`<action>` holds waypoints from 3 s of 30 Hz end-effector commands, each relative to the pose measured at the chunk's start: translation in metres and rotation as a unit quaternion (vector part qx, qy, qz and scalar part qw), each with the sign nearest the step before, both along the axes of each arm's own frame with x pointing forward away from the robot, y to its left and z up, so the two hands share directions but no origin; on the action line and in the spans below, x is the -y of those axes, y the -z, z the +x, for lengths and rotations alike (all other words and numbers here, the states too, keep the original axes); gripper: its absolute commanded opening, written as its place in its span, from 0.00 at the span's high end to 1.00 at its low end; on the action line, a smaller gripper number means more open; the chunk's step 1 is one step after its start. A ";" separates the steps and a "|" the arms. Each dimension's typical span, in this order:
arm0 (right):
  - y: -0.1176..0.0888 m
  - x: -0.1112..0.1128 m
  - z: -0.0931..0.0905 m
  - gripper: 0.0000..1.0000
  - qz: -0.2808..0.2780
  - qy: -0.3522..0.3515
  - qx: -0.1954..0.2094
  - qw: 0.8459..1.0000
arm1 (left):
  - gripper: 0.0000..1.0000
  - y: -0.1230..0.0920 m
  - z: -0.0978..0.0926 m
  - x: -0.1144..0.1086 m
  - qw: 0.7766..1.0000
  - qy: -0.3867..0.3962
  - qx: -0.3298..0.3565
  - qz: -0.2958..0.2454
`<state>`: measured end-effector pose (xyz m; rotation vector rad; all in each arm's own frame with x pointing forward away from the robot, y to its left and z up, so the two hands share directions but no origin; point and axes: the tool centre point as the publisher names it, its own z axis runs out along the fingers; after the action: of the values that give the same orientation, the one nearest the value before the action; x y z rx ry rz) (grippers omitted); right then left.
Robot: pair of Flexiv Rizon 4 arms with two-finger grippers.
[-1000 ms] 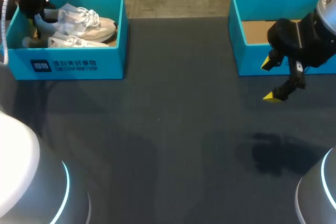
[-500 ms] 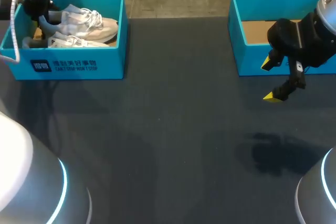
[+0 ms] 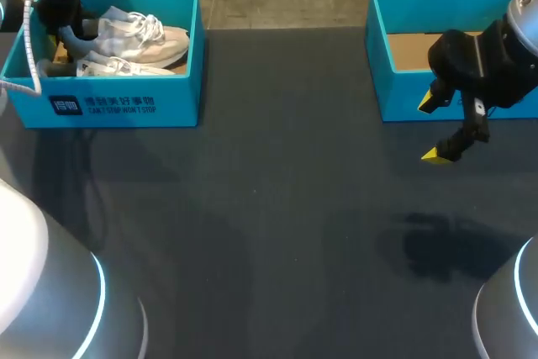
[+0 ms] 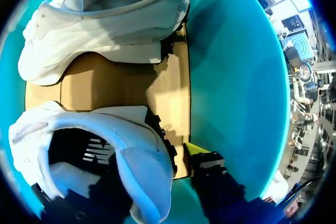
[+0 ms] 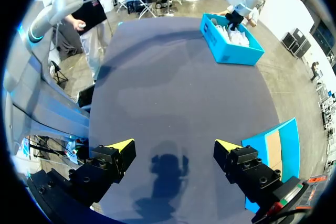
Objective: Take the shoe out of the shoebox, open the shoe tongue, remove and reinsert the insole, then place the shoe into the shoebox
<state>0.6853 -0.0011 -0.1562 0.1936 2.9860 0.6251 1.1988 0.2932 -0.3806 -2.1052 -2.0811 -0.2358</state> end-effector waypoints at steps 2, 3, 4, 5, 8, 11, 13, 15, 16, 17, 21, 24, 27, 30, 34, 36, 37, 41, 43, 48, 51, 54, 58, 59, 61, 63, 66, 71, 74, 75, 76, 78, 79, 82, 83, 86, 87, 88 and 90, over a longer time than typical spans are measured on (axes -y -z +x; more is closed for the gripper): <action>0.000 -0.002 0.003 0.00 -0.002 -0.001 -0.003 1.000 | 0.00 -0.014 -0.004 0.001 1.000 0.007 0.004 -0.010; 0.000 -0.002 0.003 0.00 -0.002 -0.001 -0.003 1.000 | 0.00 -0.017 -0.004 0.001 1.000 0.008 0.004 -0.012; 0.000 -0.002 0.003 0.00 -0.002 -0.001 -0.003 1.000 | 0.00 -0.020 -0.005 0.002 1.000 0.013 0.003 -0.017; 0.000 -0.002 0.003 0.00 -0.002 -0.001 -0.003 1.000 | 0.00 -0.023 -0.005 0.002 1.000 0.013 0.003 -0.021; 0.000 -0.002 0.003 0.00 -0.002 -0.001 -0.003 1.000 | 0.00 -0.033 -0.008 0.004 0.999 0.020 0.001 -0.032; 0.000 -0.002 0.003 0.00 -0.002 -0.001 -0.003 1.000 | 0.00 -0.044 -0.011 0.005 0.998 0.023 -0.003 -0.050; 0.000 -0.002 0.003 0.00 -0.002 -0.001 -0.003 1.000 | 0.00 -0.052 -0.014 0.006 0.998 0.026 -0.007 -0.057; 0.000 -0.002 0.003 0.00 -0.002 -0.001 -0.003 1.000 | 0.00 -0.059 -0.017 0.007 0.998 0.028 -0.006 -0.064; 0.000 -0.002 0.003 0.00 -0.002 -0.001 -0.003 1.000 | 0.00 -0.063 -0.020 0.008 0.997 0.030 -0.005 -0.065; 0.000 -0.002 0.003 0.00 -0.002 -0.001 -0.003 1.000 | 0.00 -0.066 -0.022 0.009 0.997 0.032 -0.005 -0.068; 0.000 -0.002 0.003 0.00 -0.002 -0.001 -0.003 1.000 | 0.00 -0.079 -0.030 0.011 0.996 0.043 -0.010 -0.081; 0.000 -0.002 0.003 0.00 -0.002 -0.001 -0.003 1.000 | 0.00 -0.091 -0.038 0.011 0.995 0.044 -0.017 -0.090; 0.000 -0.002 0.003 0.00 -0.002 -0.001 -0.003 1.000 | 0.00 -0.103 -0.046 0.010 0.995 0.036 -0.011 -0.097; 0.000 -0.002 0.003 0.00 -0.002 -0.001 -0.003 1.000 | 0.00 -0.112 -0.054 0.006 0.994 0.025 -0.008 -0.105; 0.000 -0.002 0.003 0.00 -0.002 -0.001 -0.003 1.000 | 0.00 -0.118 -0.066 0.004 0.994 0.020 -0.007 -0.111; 0.000 -0.002 0.003 0.00 -0.002 -0.001 -0.003 1.000 | 0.00 -0.120 -0.073 0.003 0.993 0.020 -0.008 -0.113; 0.000 -0.002 0.003 0.00 -0.002 -0.001 -0.003 1.000 | 0.00 -0.121 -0.076 0.003 0.993 0.020 -0.007 -0.112; 0.000 -0.002 0.003 0.00 -0.002 -0.001 -0.003 1.000 | 0.00 -0.120 -0.085 0.002 0.993 0.020 -0.004 -0.112; 0.000 -0.002 0.003 0.00 -0.002 -0.001 -0.003 1.000 | 0.00 -0.118 -0.090 0.002 0.993 0.021 -0.004 -0.115; 0.000 -0.002 0.003 0.00 -0.002 -0.001 -0.003 1.000 | 0.00 -0.115 -0.101 0.001 0.993 0.002 0.006 -0.121; 0.000 -0.002 0.003 0.00 -0.002 -0.001 -0.003 1.000 | 0.00 -0.114 -0.106 0.001 0.993 0.000 -0.002 -0.122; 0.000 -0.002 0.003 0.00 -0.002 -0.001 -0.003 1.000 | 0.00 -0.114 -0.106 0.001 0.993 0.000 -0.002 -0.122; 0.000 -0.002 0.003 0.00 -0.002 -0.001 -0.003 1.000 | 0.00 -0.114 -0.106 0.001 0.993 0.000 -0.002 -0.122; 0.000 -0.002 0.003 0.00 -0.002 -0.001 -0.003 1.000 | 0.00 -0.114 -0.106 0.001 0.993 0.000 -0.002 -0.122; 0.000 -0.002 0.003 0.00 -0.002 -0.001 -0.003 1.000 | 0.00 -0.114 -0.106 0.001 0.993 0.000 -0.002 -0.122; 0.000 -0.002 0.003 0.00 -0.002 -0.001 -0.003 1.000 | 0.00 -0.114 -0.106 0.001 0.993 0.000 -0.002 -0.122; 0.000 -0.002 0.003 0.00 -0.002 -0.001 -0.003 1.000 | 0.00 -0.114 -0.106 0.001 0.993 0.000 -0.002 -0.122; 0.000 -0.002 0.003 0.00 -0.002 -0.001 -0.003 1.000 | 0.00 -0.106 -0.114 0.003 0.992 0.010 -0.006 -0.125; 0.000 -0.002 0.003 0.00 -0.002 -0.001 -0.003 1.000 | 0.00 -0.099 -0.121 0.005 0.993 0.014 -0.002 -0.115; 0.000 -0.002 0.003 0.00 -0.002 -0.001 -0.003 1.000 | 0.00 -0.098 -0.123 0.005 0.993 0.017 -0.002 -0.118; 0.000 -0.002 0.003 0.00 -0.002 -0.001 -0.003 1.000 | 0.00 -0.096 -0.125 0.006 0.993 0.018 -0.005 -0.115; 0.000 -0.002 0.003 0.00 -0.002 -0.001 -0.003 1.000 | 0.02 -0.094 -0.129 0.006 0.993 0.019 -0.005 -0.115; 0.000 -0.002 0.003 0.00 -0.002 -0.001 -0.003 1.000 | 0.24 -0.092 -0.130 0.007 0.994 0.022 -0.009 -0.111; 0.000 -0.002 0.003 0.00 -0.002 -0.001 -0.003 1.000 | 0.30 -0.089 -0.133 0.008 0.993 0.023 -0.009 -0.118; 0.000 -0.002 0.003 0.00 -0.002 -0.001 -0.003 1.000 | 0.29 -0.088 -0.134 0.008 0.992 0.026 -0.010 -0.125; 0.000 -0.002 0.003 0.00 -0.002 -0.001 -0.003 1.000 | 0.38 -0.086 -0.140 0.011 0.992 0.033 -0.013 -0.123; 0.000 -0.002 0.003 0.00 -0.002 -0.001 -0.003 1.000 | 0.39 -0.085 -0.142 0.012 0.992 0.035 -0.014 -0.123; 0.000 -0.002 0.003 0.00 -0.002 -0.001 -0.003 1.000 | 0.40 -0.085 -0.143 0.012 0.991 0.038 -0.015 -0.126; 0.000 -0.002 0.003 0.00 -0.002 -0.001 -0.003 1.000 | 0.36 -0.084 -0.147 0.012 0.991 0.040 -0.014 -0.129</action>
<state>0.6850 -0.0015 -0.1559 0.1939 2.9857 0.6250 1.0594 0.2800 -0.2959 -2.3116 -2.1050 0.0718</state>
